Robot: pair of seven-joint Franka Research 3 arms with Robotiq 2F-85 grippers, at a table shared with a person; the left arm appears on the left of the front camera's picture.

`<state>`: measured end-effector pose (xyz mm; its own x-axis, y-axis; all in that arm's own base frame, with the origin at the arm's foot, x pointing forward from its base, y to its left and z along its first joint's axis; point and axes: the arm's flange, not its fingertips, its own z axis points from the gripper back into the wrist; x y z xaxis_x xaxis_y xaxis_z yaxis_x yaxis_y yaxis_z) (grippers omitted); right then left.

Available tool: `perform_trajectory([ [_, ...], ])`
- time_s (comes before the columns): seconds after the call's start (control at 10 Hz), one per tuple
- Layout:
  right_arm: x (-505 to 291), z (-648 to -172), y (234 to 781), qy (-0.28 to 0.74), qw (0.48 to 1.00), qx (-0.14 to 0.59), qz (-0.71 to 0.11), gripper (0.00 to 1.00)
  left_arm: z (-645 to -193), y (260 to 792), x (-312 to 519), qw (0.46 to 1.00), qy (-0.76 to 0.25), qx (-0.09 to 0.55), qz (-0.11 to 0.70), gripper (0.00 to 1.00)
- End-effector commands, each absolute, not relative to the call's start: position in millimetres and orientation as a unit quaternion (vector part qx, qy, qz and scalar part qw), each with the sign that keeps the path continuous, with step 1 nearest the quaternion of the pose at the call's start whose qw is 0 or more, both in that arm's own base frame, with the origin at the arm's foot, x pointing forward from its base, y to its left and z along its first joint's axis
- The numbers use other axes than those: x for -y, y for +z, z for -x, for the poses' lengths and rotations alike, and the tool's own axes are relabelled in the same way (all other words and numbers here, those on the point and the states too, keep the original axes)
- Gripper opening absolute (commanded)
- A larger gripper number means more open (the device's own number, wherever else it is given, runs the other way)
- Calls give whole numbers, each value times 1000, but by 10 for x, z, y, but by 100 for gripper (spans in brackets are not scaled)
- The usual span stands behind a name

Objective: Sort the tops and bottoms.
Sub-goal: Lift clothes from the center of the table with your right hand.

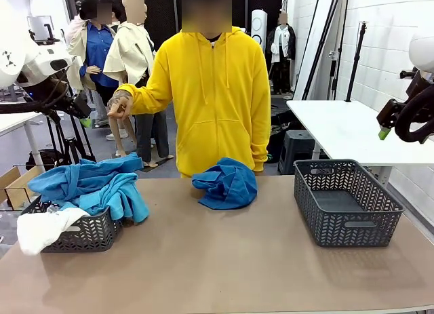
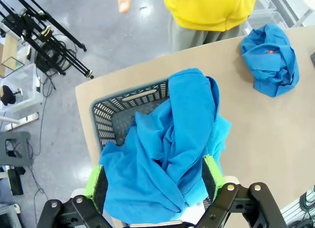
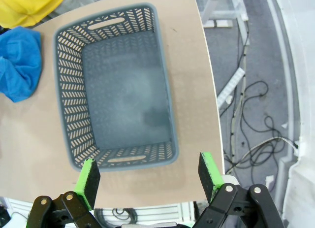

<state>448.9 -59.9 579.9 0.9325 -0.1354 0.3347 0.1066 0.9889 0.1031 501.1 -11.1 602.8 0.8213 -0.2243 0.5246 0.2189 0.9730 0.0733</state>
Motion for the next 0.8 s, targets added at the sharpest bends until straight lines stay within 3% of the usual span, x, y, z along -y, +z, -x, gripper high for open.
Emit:
perform_trajectory([
  [0.0,582,-4469,5795,-70,982,170,-33,100,-5011,6028,111,954,-116,275,-5,100],
  [0.3,537,-4524,5992,-23,978,200,-51,100,-5311,6090,-718,962,-11,270,-41,100],
  [0.7,-569,-5420,6709,158,959,224,-70,100,-5036,6251,-2067,952,131,274,-32,100],
])
